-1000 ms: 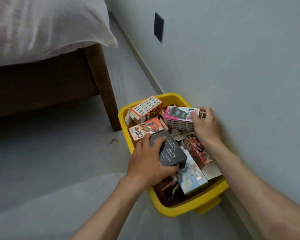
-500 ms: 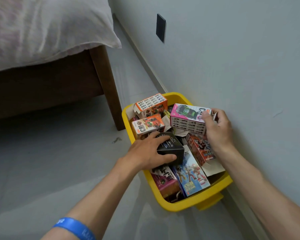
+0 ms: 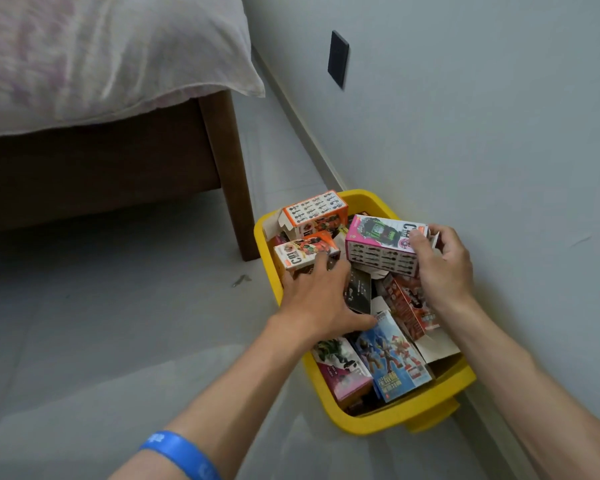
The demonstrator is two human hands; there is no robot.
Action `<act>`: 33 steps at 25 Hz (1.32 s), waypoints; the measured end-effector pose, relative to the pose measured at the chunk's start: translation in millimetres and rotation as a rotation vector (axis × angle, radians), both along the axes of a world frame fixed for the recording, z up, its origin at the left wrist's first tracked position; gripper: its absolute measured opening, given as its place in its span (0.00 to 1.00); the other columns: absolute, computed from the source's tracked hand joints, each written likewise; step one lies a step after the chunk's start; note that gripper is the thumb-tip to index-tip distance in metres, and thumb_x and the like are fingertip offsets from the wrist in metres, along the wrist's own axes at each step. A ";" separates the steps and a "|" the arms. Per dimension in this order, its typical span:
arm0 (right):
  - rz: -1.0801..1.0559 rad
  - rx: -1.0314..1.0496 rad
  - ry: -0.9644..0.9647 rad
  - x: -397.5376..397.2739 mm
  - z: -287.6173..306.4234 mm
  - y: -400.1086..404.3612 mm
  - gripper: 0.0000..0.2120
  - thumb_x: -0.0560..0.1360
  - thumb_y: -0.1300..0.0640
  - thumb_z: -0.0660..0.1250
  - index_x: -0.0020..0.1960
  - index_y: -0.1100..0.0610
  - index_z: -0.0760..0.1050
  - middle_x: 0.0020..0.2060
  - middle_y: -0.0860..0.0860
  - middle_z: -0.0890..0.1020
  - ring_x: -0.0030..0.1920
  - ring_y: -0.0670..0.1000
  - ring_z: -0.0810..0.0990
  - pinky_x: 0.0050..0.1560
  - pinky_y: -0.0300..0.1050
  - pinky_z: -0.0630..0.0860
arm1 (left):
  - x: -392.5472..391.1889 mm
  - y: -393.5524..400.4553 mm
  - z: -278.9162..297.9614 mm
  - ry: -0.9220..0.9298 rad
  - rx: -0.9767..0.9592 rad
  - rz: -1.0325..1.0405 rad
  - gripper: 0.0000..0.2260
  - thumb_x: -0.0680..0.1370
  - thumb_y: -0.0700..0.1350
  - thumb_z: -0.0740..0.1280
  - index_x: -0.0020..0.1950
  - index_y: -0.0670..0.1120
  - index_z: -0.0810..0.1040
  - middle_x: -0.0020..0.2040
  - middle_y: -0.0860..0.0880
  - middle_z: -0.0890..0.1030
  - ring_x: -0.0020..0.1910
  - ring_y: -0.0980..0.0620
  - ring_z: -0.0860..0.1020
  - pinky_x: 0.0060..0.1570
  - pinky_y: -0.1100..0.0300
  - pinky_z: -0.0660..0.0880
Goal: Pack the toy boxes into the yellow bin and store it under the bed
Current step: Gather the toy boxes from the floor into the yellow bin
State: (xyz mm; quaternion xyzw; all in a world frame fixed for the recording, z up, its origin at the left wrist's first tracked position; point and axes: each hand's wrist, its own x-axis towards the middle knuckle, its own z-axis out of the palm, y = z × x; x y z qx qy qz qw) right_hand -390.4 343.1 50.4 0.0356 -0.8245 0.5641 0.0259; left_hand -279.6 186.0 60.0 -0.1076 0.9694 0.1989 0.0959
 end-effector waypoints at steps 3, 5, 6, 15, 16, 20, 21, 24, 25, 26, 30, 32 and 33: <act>-0.024 -0.081 -0.003 0.2 12.6 5.7 0.14 0.74 0.43 0.66 0.54 0.50 0.75 0.45 0.50 0.84 0.42 0.50 0.85 0.31 0.47 0.82 | -4.1 3.3 -0.6 0.133 0.073 -0.107 0.24 0.61 0.63 0.70 0.49 0.57 0.65 0.63 0.52 0.66 0.59 0.44 0.69 0.53 0.45 0.70; -0.038 -0.172 0.015 3.7 25.4 12.5 0.12 0.74 0.45 0.66 0.52 0.51 0.75 0.39 0.46 0.85 0.34 0.41 0.84 0.24 0.37 0.76 | -5.5 -22.3 -2.5 0.173 0.192 -0.148 0.20 0.64 0.56 0.72 0.52 0.59 0.68 0.69 0.55 0.65 0.66 0.48 0.64 0.61 0.45 0.68; -0.046 -0.183 0.020 8.8 31.0 15.3 0.11 0.74 0.46 0.66 0.51 0.51 0.74 0.36 0.44 0.85 0.32 0.39 0.83 0.23 0.35 0.73 | -5.0 -35.3 -4.8 0.157 0.199 -0.161 0.20 0.67 0.53 0.72 0.54 0.59 0.69 0.71 0.55 0.65 0.69 0.49 0.63 0.65 0.46 0.66; 0.040 0.379 -0.071 112.0 21.3 49.8 0.16 0.66 0.34 0.64 0.45 0.44 0.68 0.39 0.43 0.80 0.37 0.41 0.78 0.31 0.43 0.70 | 1.2 -42.1 -22.1 0.266 0.079 -0.194 0.19 0.74 0.48 0.71 0.62 0.58 0.71 0.69 0.53 0.71 0.69 0.49 0.65 0.68 0.49 0.63; 0.095 0.420 -0.067 120.8 18.6 51.7 0.15 0.67 0.35 0.64 0.47 0.43 0.68 0.42 0.41 0.79 0.39 0.40 0.77 0.33 0.43 0.69 | 2.8 -37.7 -23.7 0.288 0.073 -0.172 0.19 0.75 0.48 0.71 0.64 0.57 0.71 0.70 0.53 0.71 0.70 0.49 0.64 0.68 0.49 0.64; 0.394 0.625 -0.001 133.2 2.6 31.8 0.10 0.80 0.42 0.58 0.59 0.43 0.66 0.53 0.44 0.74 0.43 0.42 0.77 0.37 0.43 0.72 | 28.9 -23.9 -39.1 0.370 0.077 -0.055 0.22 0.80 0.45 0.66 0.73 0.56 0.68 0.77 0.50 0.63 0.77 0.48 0.56 0.71 0.47 0.63; 0.428 0.681 0.002 131.2 -0.6 25.2 0.12 0.81 0.43 0.56 0.62 0.46 0.66 0.54 0.46 0.74 0.46 0.47 0.79 0.39 0.46 0.73 | 33.3 -23.7 -41.4 0.361 0.031 -0.046 0.23 0.81 0.45 0.65 0.75 0.57 0.67 0.79 0.49 0.59 0.77 0.47 0.54 0.70 0.46 0.65; 0.415 0.914 0.054 118.0 1.0 19.8 0.13 0.81 0.41 0.55 0.57 0.48 0.69 0.47 0.50 0.78 0.47 0.56 0.78 0.40 0.49 0.71 | 29.5 -27.5 -37.7 0.302 -0.070 -0.033 0.24 0.81 0.50 0.64 0.76 0.60 0.63 0.80 0.49 0.53 0.76 0.46 0.51 0.65 0.43 0.70; 0.417 1.001 0.052 111.6 5.1 22.6 0.15 0.80 0.38 0.54 0.54 0.48 0.71 0.45 0.50 0.80 0.45 0.56 0.77 0.39 0.49 0.71 | 27.9 -28.2 -35.7 0.278 -0.069 -0.019 0.25 0.80 0.53 0.64 0.76 0.61 0.61 0.79 0.50 0.53 0.76 0.46 0.52 0.65 0.43 0.70; 0.418 1.061 0.040 105.9 10.4 26.2 0.18 0.79 0.36 0.53 0.51 0.48 0.73 0.42 0.50 0.81 0.43 0.54 0.77 0.37 0.48 0.71 | 28.0 -27.8 -35.9 0.265 -0.073 -0.019 0.26 0.80 0.55 0.64 0.76 0.62 0.59 0.79 0.49 0.53 0.75 0.44 0.53 0.64 0.43 0.70; 0.277 0.909 0.219 95.3 34.7 12.3 0.17 0.78 0.36 0.57 0.45 0.48 0.74 0.35 0.47 0.76 0.36 0.53 0.74 0.32 0.46 0.66 | 46.9 -28.8 -40.8 0.236 -0.151 -0.002 0.30 0.77 0.62 0.62 0.76 0.63 0.52 0.72 0.47 0.57 0.65 0.41 0.68 0.54 0.47 0.76; 0.346 0.780 0.340 102.1 46.7 -17.7 0.14 0.78 0.42 0.60 0.45 0.51 0.76 0.36 0.47 0.77 0.38 0.53 0.74 0.35 0.45 0.65 | 58.9 -32.4 -40.5 0.191 -0.191 0.088 0.32 0.76 0.62 0.64 0.75 0.62 0.51 0.71 0.44 0.58 0.58 0.39 0.74 0.49 0.48 0.78; 0.420 0.718 0.391 111.2 50.8 -40.6 0.12 0.78 0.45 0.62 0.44 0.52 0.76 0.37 0.48 0.78 0.39 0.52 0.75 0.37 0.45 0.67 | 68.0 -38.4 -36.4 0.182 -0.154 0.110 0.32 0.75 0.62 0.65 0.75 0.61 0.53 0.71 0.44 0.59 0.56 0.39 0.76 0.47 0.48 0.79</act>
